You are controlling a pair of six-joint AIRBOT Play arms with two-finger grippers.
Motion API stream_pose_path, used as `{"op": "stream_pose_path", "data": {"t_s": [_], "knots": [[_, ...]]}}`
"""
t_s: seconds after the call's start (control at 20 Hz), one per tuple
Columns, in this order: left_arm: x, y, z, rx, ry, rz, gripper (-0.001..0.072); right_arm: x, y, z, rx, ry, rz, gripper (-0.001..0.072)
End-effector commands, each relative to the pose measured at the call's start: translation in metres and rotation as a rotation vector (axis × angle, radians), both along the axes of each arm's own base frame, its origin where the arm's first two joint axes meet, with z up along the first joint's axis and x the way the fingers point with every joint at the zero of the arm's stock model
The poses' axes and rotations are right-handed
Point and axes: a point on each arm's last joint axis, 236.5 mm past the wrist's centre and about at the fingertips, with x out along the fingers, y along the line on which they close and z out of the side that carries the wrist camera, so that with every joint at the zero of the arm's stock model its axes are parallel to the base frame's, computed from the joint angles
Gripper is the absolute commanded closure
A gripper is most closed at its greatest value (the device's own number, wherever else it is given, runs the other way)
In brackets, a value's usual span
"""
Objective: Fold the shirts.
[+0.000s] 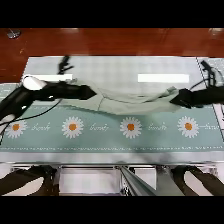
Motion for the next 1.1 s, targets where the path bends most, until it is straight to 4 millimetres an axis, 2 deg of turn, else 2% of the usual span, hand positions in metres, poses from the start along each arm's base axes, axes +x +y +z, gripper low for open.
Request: {"op": "stream_pose_path", "data": {"t_s": [0.0,0.15,0.3,0.4,0.5,0.6,0.7,0.8,0.85,0.95,1.05], "knots": [[0.014,-0.073,-0.023,0.113,-0.017,-0.079,0.069,-0.044,0.002,0.037,-0.035,-0.12,-0.073,0.0676],[0.006,-0.138,-0.047,0.101,0.075,-0.136,0.0689,-0.061,0.007,0.058,-0.028,-0.171,-0.094,0.0676],[-0.039,-0.193,-0.073,0.066,0.204,-0.232,0.0688,-0.065,0.009,0.06,-0.024,-0.169,-0.091,0.0676],[-0.073,-0.217,-0.093,0.07,0.256,-0.287,0.0688,-0.061,0.009,0.062,-0.021,-0.183,-0.1,0.0675],[-0.113,-0.239,-0.106,0.054,0.339,-0.341,0.0688,-0.058,0.018,0.069,0.028,-0.203,-0.099,0.0675],[-0.149,-0.257,-0.109,0.042,0.378,-0.394,0.0688,-0.052,0.019,0.074,0.042,-0.23,-0.11,0.0675],[-0.166,-0.267,-0.103,0.034,0.369,-0.438,0.0688,-0.048,0.021,0.074,0.058,-0.228,-0.113,0.0675],[-0.15,-0.267,-0.087,0.009,0.356,-0.436,0.0688,-0.045,0.027,0.075,0.088,-0.226,-0.091,0.0675],[-0.129,-0.261,-0.074,-0.013,0.345,-0.417,0.0687,-0.044,0.03,0.076,0.102,-0.228,-0.081,0.0675],[-0.067,-0.233,-0.043,-0.072,0.322,-0.314,0.0688,-0.043,0.036,0.08,0.129,-0.237,-0.073,0.0675],[0.0,-0.18,-0.008,-0.13,0.285,-0.187,0.0688,-0.042,0.044,0.086,0.156,-0.256,-0.052,0.0675]]}}
